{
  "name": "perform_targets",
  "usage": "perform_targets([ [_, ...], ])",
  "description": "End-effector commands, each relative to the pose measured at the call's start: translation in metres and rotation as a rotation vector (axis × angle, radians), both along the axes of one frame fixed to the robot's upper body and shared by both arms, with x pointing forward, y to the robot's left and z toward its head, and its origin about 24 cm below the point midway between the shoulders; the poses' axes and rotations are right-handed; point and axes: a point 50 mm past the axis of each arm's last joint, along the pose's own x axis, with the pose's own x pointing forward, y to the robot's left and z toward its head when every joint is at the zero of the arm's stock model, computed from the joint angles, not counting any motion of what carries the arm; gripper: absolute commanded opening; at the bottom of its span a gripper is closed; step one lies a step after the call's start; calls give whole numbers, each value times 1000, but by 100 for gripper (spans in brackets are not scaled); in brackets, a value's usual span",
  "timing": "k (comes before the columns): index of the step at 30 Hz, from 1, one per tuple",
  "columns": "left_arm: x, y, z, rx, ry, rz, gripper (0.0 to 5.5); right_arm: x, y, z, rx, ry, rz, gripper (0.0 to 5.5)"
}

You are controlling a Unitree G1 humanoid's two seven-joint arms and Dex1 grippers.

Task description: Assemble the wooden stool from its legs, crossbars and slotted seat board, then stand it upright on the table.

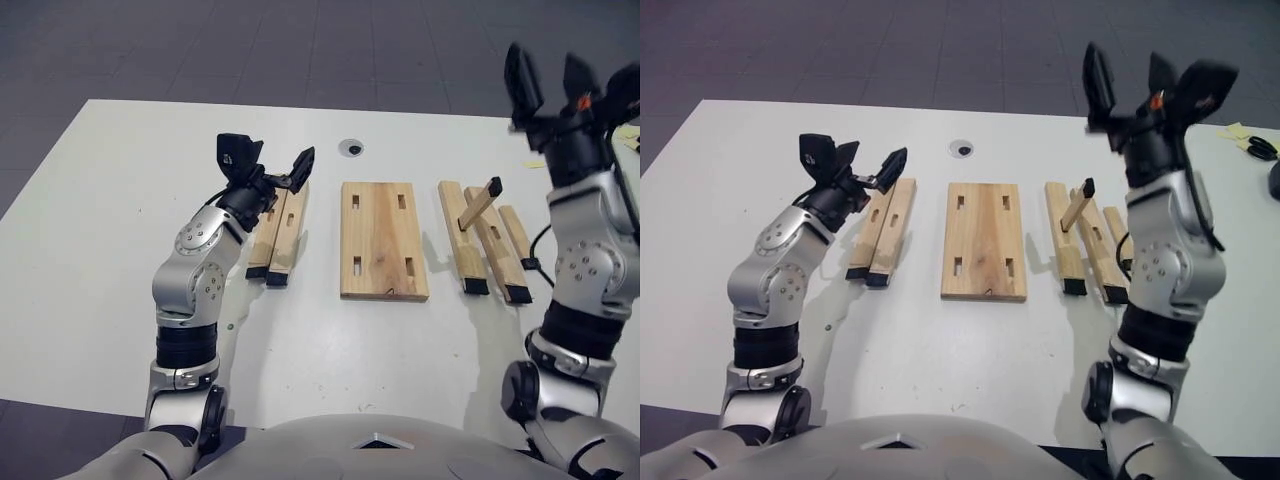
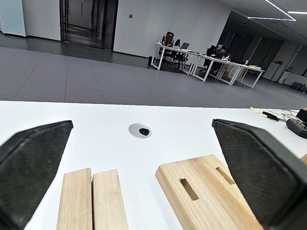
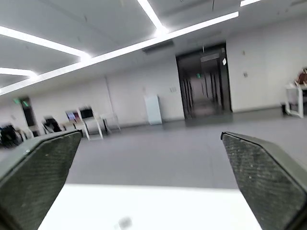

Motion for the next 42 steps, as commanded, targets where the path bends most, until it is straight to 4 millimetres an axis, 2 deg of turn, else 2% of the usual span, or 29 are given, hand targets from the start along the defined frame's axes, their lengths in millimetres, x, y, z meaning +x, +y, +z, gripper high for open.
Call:
perform_targets([
  [1, -2, 5, -4, 17, 17, 11, 540, -22, -2, -30, -33, 127, 24, 537],
  [9, -2, 4, -4, 23, 19, 5, 540, -47, 3, -84, -105, 383, 73, 537],
  [18, -2, 2, -4, 23, 17, 7, 540, -55, 10, -105, -158, 497, 96, 537],
  [23, -1, 3, -4, 27, 14, 15, 540, -55, 10, -111, -185, 553, 79, 461],
  [29, -1, 3, -4, 31, 10, 19, 540, -44, 10, -108, -185, 524, 42, 363],
  [39, 2, 7, -1, 38, 4, 34, 540, -38, 3, -109, -195, 527, -10, 204],
  [42, 3, 7, -1, 40, 4, 34, 540, -35, 2, -108, -197, 526, -20, 203],
])
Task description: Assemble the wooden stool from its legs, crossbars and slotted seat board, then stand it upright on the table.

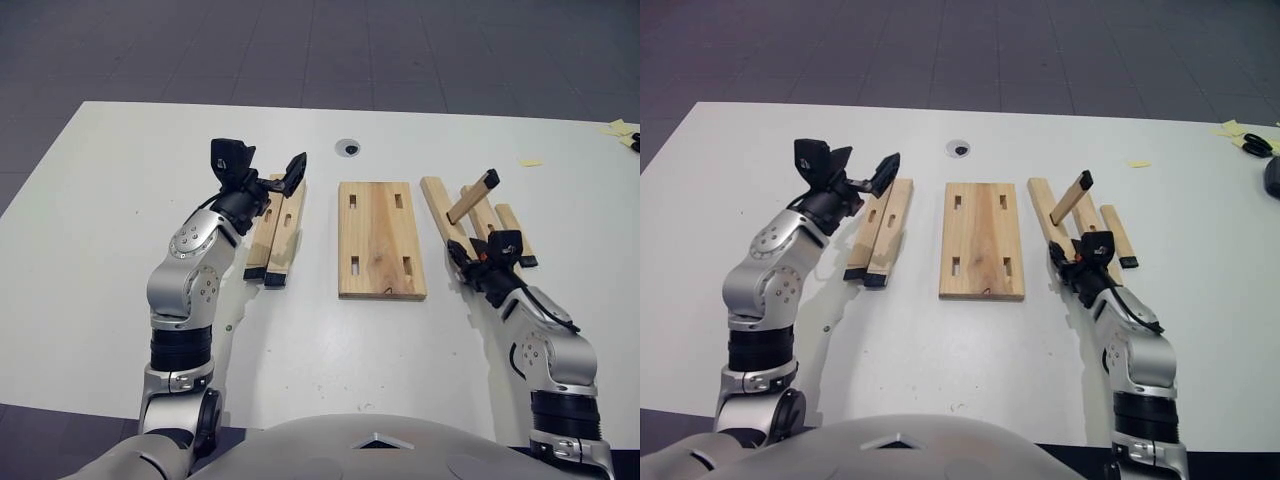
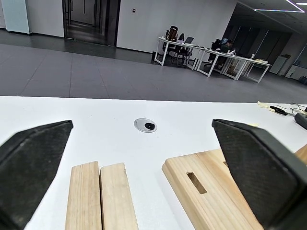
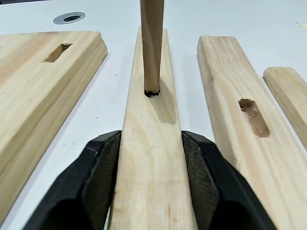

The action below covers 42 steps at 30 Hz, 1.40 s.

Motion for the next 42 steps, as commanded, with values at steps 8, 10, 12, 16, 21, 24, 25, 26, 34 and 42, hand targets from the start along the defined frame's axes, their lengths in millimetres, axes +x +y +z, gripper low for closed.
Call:
perform_targets([
  [8, 15, -9, 30, -192, -41, -25, 540, 34, 12, 59, -155, -395, 40, 203],
  [10, 20, -16, 46, -350, -36, -73, 540, 38, 25, 76, -195, -522, 90, 203],
  [12, 23, -24, 62, -537, -10, -151, 540, 39, 43, 84, -136, -581, 180, 203],
  [16, 26, -30, 80, -724, 62, -248, 540, 34, 66, 96, 9, -617, 316, 203],
  [21, 27, -43, 81, -753, 189, -325, 461, 27, 86, 108, 94, -637, 419, 203],
  [24, 28, -49, 72, -705, 247, -309, 418, 24, 94, 108, 120, -624, 462, 203],
  [25, 27, -52, 70, -701, 256, -313, 403, 22, 96, 107, 129, -615, 480, 203],
  [26, 25, -55, 70, -702, 265, -326, 384, 20, 99, 106, 136, -603, 505, 203],
  [34, 22, -60, 71, -701, 275, -367, 254, 10, 110, 99, 136, -552, 614, 203],
  [42, 21, -51, 70, -706, 276, -342, 138, 12, 104, 98, 25, -592, 614, 203],
])
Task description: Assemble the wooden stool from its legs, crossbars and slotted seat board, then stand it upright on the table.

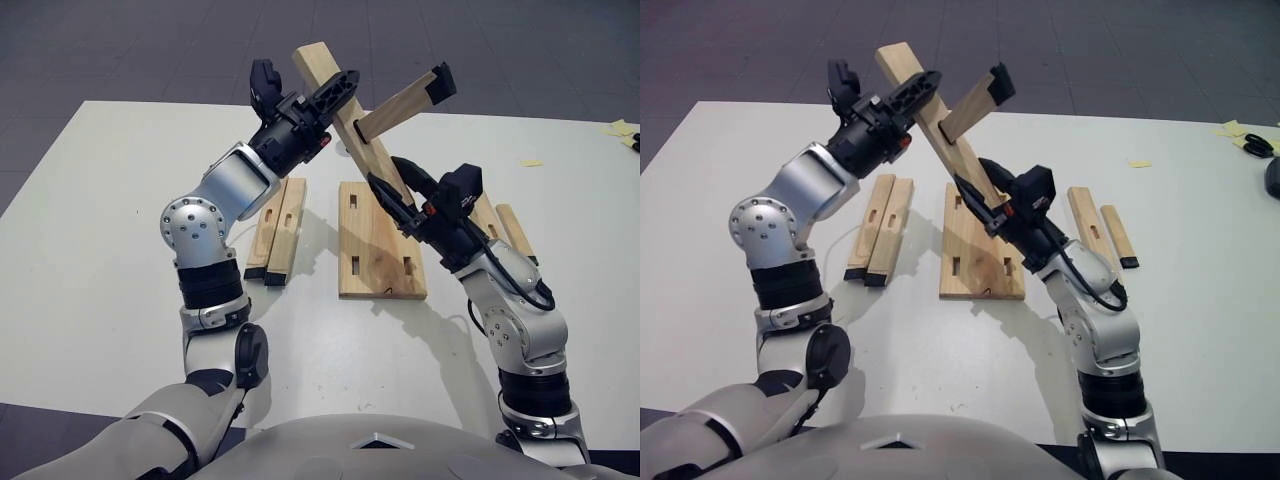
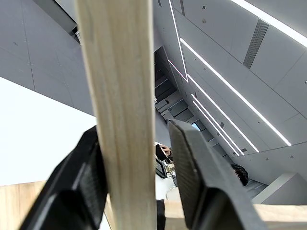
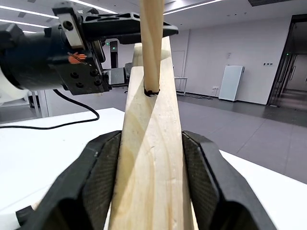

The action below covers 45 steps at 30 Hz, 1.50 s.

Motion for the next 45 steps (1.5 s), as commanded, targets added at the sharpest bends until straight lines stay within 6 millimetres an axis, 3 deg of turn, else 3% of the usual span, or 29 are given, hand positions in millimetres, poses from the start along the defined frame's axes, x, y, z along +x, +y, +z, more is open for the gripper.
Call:
perform_targets([
  [1, -2, 3, 1, 1, -1, 1, 122, -1, 0, -3, -55, -23, 6, 203],
  [9, -4, 2, 2, 45, -33, 4, 106, -5, 4, -11, -137, -45, 42, 203],
  [12, -3, 11, -4, 196, -80, 91, 105, -2, -2, -17, -92, 39, -1, 266],
  [15, -4, 28, -2, 255, -139, 209, 105, -1, -22, -28, -99, 121, -79, 323],
  [20, -15, 62, 11, 273, -218, 340, 105, -6, -77, -52, -311, 204, -362, 406],
  [27, -36, 71, 18, 175, -262, 275, 105, -38, -111, -78, -656, 314, -346, 508],
  [30, -39, 72, 23, 151, -292, 248, 105, -48, -98, -84, -677, 364, -190, 540],
  [33, -39, 69, 25, 162, -328, 209, 105, -44, -70, -78, -570, 335, -51, 540],
  [38, -33, 69, 2, 343, -316, 188, 105, -27, -15, -68, -389, 265, 120, 540],
  [41, -31, 75, -6, 413, -320, 196, 105, -25, -11, -70, -387, 260, 110, 540],
  [45, -31, 91, -6, 450, -339, 243, 105, -29, -26, -75, -397, 292, 65, 540],
])
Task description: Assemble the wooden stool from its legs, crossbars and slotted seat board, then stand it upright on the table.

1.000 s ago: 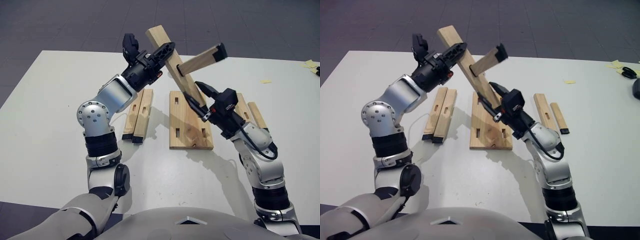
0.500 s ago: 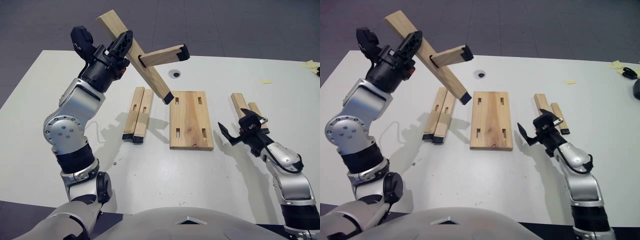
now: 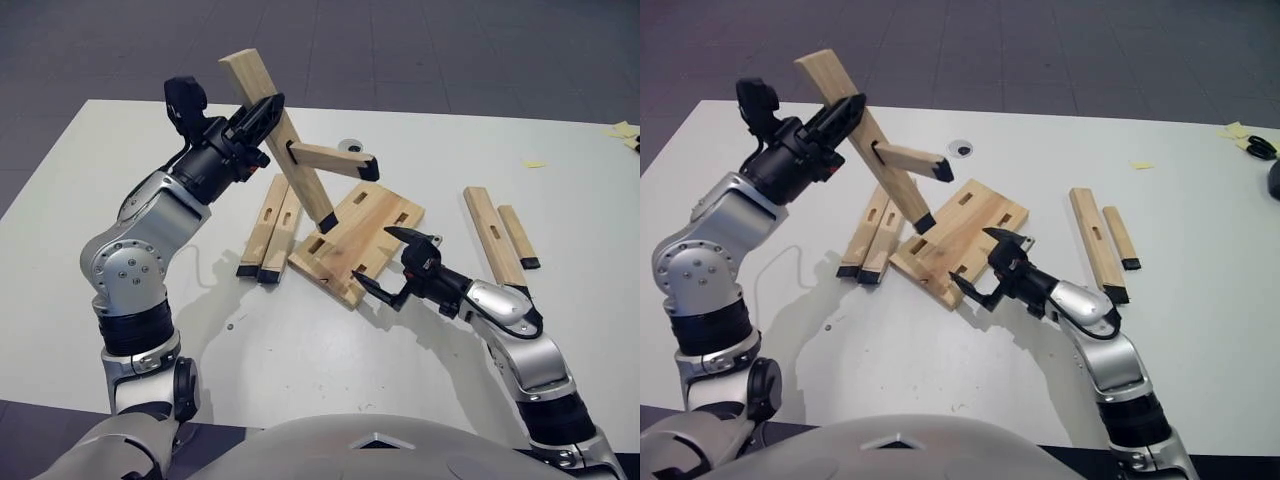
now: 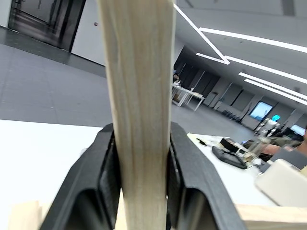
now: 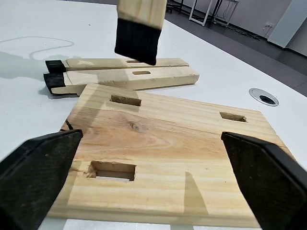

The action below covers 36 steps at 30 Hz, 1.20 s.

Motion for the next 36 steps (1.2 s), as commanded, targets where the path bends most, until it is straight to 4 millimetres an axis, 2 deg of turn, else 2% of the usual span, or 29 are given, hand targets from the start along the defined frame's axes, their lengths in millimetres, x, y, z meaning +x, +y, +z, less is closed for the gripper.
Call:
perform_targets([
  [1, -2, 15, 4, 8, -40, 36, 105, -3, -19, -6, -34, 29, -62, 540],
  [5, -7, 6, 0, -53, -31, -3, 105, -2, -28, -7, -42, 30, -103, 540],
  [11, -6, 11, -25, -15, 14, 83, 105, 3, -29, -6, -39, -3, -143, 540],
  [18, -10, -1, -44, -38, 45, 85, 105, 5, -30, -4, -35, -17, -163, 540],
  [23, -11, -2, -45, -20, 39, 73, 105, 5, -30, -5, -39, -13, -159, 540],
  [31, -6, 6, -48, 120, 8, 87, 105, 8, -27, -3, -31, -29, -159, 540],
  [36, -12, -5, -59, 154, 19, 66, 105, 9, -26, -1, -31, -40, -158, 540],
])
